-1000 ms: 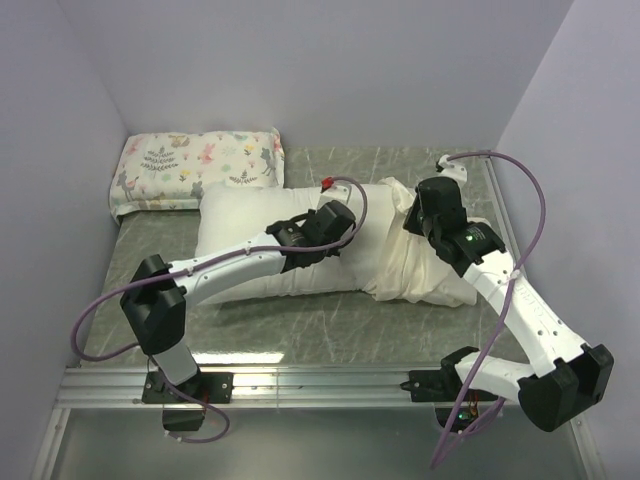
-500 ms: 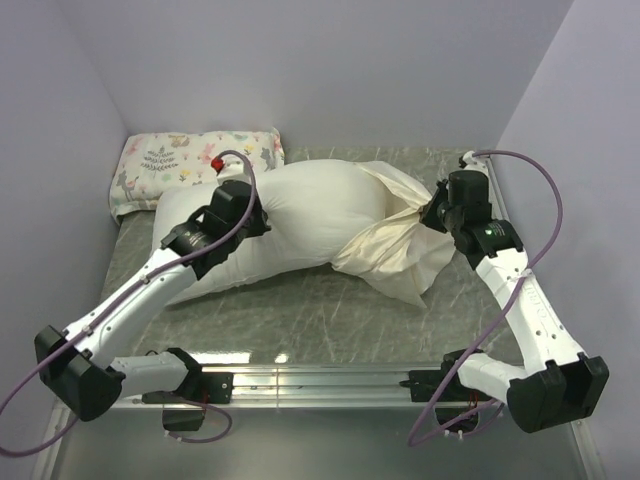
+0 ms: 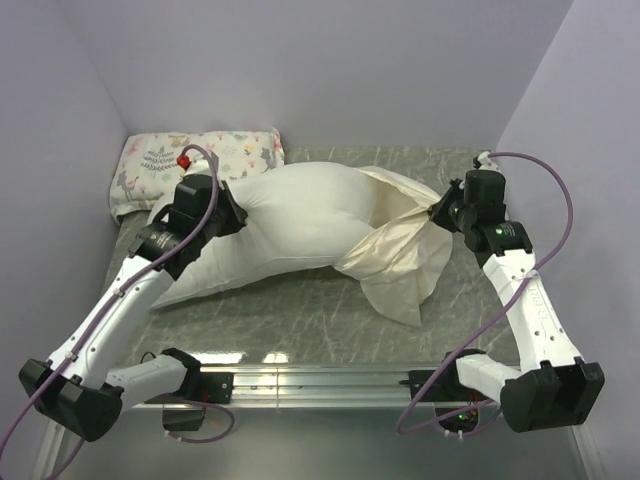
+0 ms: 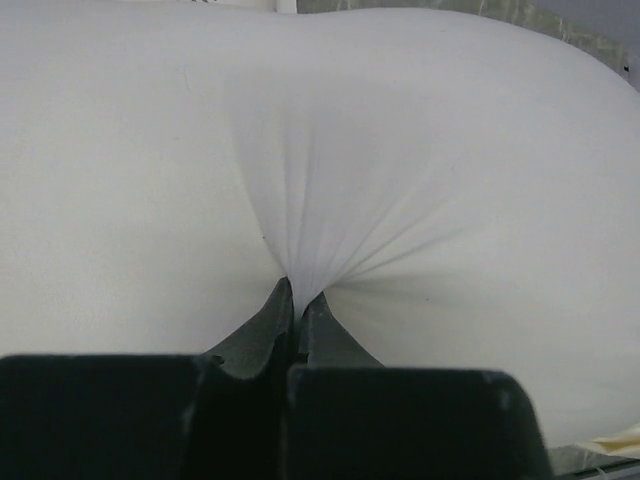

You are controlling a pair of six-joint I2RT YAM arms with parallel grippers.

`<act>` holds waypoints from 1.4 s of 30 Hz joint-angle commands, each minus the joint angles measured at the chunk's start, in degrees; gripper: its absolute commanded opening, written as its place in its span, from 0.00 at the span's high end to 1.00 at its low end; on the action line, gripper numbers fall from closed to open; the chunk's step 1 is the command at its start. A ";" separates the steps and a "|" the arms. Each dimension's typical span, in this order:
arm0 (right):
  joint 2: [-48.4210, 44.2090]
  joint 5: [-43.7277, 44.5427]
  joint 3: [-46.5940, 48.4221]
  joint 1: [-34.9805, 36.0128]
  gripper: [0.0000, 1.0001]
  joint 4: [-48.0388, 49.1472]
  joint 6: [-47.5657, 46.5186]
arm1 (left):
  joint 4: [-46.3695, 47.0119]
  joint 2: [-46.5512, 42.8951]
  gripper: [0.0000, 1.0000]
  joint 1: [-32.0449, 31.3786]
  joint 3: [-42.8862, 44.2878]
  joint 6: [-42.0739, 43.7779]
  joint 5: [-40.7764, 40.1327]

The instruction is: Remove the pillowcase from the pillow

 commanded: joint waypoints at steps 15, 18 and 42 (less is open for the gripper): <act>-0.31 10.07 1.69 -4.75 1.00 2.41 -1.27 | -0.96 -5.37 1.00 4.23 8.96 1.42 -3.43; -0.14 11.65 6.53 -4.84 1.00 0.22 -1.45 | -1.14 -5.28 1.00 4.23 8.87 1.60 -3.17; 0.92 7.79 6.84 -4.23 1.00 2.22 3.46 | 7.47 4.29 1.00 -6.93 0.08 -0.77 0.08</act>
